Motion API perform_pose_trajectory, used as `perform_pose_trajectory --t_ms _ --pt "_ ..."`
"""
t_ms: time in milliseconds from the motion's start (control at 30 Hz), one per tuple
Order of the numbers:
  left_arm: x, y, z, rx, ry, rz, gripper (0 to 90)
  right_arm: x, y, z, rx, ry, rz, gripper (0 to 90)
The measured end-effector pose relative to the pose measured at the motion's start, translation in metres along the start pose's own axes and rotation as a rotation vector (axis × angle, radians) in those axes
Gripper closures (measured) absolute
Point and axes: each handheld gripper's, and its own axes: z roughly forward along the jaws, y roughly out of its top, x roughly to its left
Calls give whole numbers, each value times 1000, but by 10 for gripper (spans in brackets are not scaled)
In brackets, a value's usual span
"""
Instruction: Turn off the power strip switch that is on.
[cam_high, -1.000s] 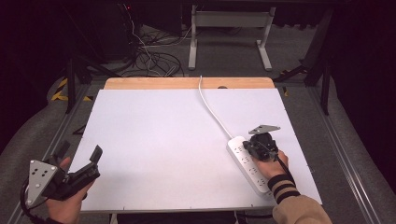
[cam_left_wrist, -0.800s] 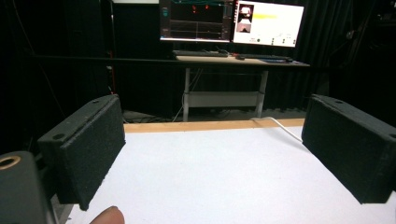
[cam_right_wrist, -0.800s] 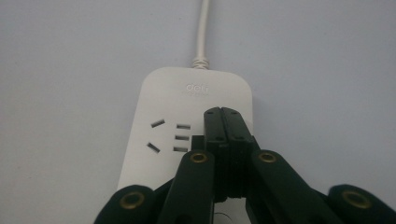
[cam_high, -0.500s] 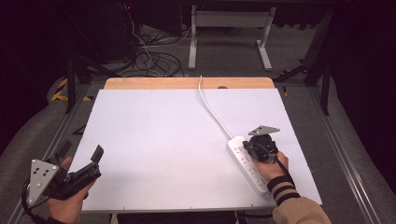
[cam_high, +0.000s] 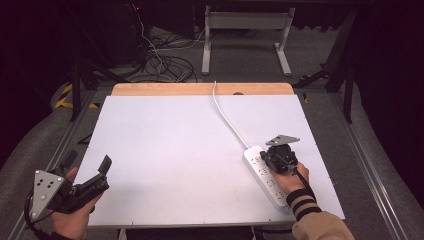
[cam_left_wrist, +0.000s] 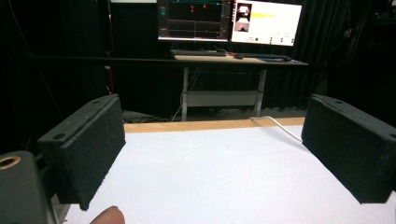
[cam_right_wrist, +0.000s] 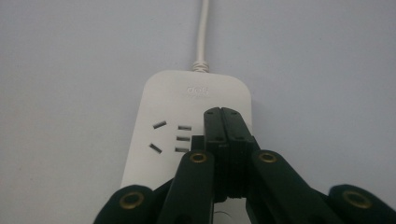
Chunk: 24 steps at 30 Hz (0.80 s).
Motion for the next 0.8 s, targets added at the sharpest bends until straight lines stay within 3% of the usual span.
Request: perform_pose_trajectory --t_ms 133,167,200,233,333,367,433,467,500,533,567,600,667,700,767,800 --pt "0 0 0 -1 -2 0 65 0 0 0 -3 6 15 900" --pt "0 1 0 -3 -2 2 65 -3 2 -5 -41 27 55 900" --pt "0 1 0 -4 -3 2 65 -4 3 -9 -82 35 64 900" --pt "0 1 1 -6 -4 -1 65 -4 3 -9 -82 35 64 900" --pt "0 0 2 1 -5 -2 65 -6 9 -32 -255 27 64 900" --pt "0 0 2 2 -5 -2 65 -6 9 -32 -255 27 64 900" --pt "-1 1 1 -5 -5 -2 65 -8 9 -42 -323 16 59 900" --pt "0 1 1 -5 -4 5 65 -9 8 -52 -386 26 56 900" --pt "-1 1 1 -7 -7 1 65 -9 8 -52 -386 26 56 900" --pt "-1 2 1 -8 -8 0 65 -10 7 -57 -413 33 56 900" --pt "-1 1 1 -7 -7 0 65 -11 2 -69 -475 36 45 900" --pt "-1 1 1 -7 -6 -1 65 -11 2 -69 -475 36 45 900" --pt "0 1 2 -3 -6 -3 65 -15 -6 -85 -560 39 60 900" --pt "0 1 2 -2 -6 -4 65 -15 -6 -85 -560 39 60 900" --pt "-1 1 1 -5 -2 1 65 -22 -16 -100 -642 34 92 900" --pt "-1 1 1 -5 -5 0 65 -22 -16 -100 -642 34 92 900"
